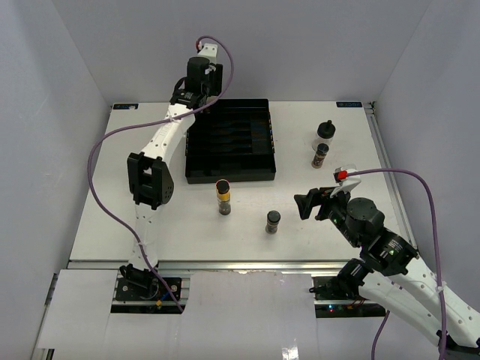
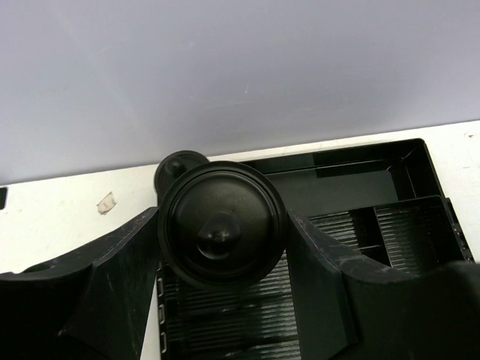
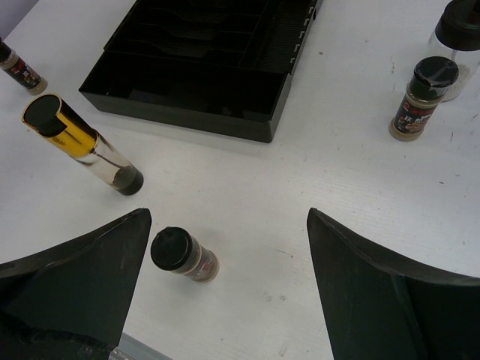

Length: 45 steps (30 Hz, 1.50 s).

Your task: Organize the condiment bottles

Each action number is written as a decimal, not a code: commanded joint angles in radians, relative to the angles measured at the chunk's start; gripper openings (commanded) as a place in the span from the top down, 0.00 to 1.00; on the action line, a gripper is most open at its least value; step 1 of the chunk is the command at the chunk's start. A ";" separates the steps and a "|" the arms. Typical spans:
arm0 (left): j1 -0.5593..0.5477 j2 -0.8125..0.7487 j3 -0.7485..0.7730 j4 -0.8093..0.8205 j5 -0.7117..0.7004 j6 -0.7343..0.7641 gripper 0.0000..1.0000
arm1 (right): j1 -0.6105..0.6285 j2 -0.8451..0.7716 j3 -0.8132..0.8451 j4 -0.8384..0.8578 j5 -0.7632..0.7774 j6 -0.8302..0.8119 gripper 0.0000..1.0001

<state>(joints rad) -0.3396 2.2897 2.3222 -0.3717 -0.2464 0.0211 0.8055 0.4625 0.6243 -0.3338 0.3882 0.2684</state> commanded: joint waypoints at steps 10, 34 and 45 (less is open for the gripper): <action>-0.031 0.082 -0.007 0.288 0.019 0.023 1.00 | 0.002 0.012 0.009 0.044 0.033 -0.012 0.09; -0.042 0.212 0.037 0.427 0.048 0.022 1.00 | 0.003 0.031 0.017 0.041 0.055 -0.015 0.09; -0.044 0.238 0.054 0.444 0.056 0.005 1.00 | 0.003 0.038 0.015 0.045 0.057 -0.017 0.09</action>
<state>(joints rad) -0.3771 2.5649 2.3114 -0.0154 -0.2030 0.0352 0.8055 0.4974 0.6243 -0.3340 0.4206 0.2584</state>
